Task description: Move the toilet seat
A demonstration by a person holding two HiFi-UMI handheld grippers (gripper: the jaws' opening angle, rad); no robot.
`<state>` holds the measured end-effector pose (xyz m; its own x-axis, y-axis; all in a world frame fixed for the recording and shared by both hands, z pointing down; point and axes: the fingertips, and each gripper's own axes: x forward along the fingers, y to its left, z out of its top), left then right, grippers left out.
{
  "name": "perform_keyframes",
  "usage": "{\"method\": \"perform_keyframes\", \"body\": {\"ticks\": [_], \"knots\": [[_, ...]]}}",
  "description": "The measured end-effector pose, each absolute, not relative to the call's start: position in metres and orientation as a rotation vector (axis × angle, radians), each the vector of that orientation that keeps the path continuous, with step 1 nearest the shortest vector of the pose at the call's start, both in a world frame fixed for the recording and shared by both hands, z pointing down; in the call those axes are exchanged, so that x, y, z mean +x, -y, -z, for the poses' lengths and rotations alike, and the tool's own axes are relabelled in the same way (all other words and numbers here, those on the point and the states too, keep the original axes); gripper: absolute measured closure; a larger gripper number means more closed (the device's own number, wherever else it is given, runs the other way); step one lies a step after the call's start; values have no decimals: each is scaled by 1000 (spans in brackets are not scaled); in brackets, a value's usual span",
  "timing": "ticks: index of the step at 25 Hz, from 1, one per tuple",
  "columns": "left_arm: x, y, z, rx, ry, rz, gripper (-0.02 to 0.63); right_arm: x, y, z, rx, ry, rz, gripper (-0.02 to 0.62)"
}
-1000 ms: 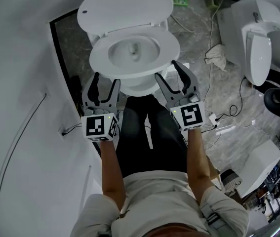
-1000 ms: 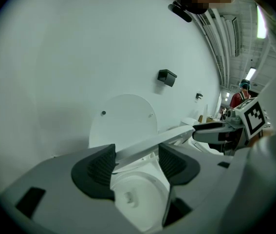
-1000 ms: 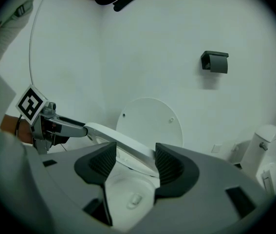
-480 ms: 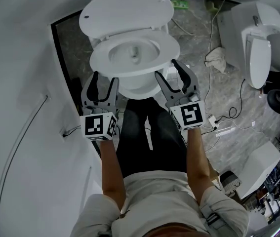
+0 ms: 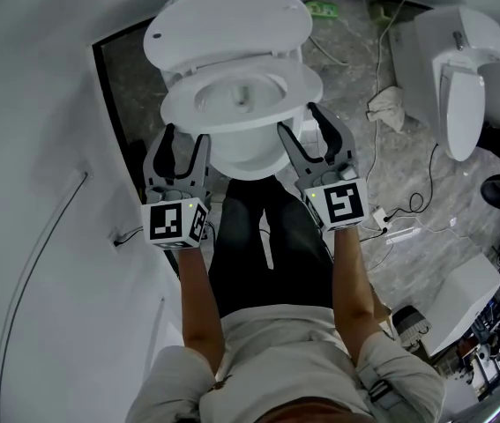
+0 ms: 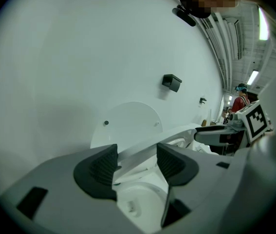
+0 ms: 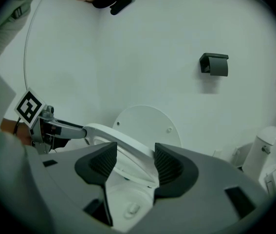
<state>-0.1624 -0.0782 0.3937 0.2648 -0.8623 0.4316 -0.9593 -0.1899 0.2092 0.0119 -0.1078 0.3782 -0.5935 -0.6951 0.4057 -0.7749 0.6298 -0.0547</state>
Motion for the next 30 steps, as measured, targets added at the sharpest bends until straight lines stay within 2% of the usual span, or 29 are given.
{"method": "perform_keyframes", "body": {"ticks": [30], "knots": [[-176,132,-381,2098,1732,-276,348,3,162,-365,1230,2554,-290,341]]}}
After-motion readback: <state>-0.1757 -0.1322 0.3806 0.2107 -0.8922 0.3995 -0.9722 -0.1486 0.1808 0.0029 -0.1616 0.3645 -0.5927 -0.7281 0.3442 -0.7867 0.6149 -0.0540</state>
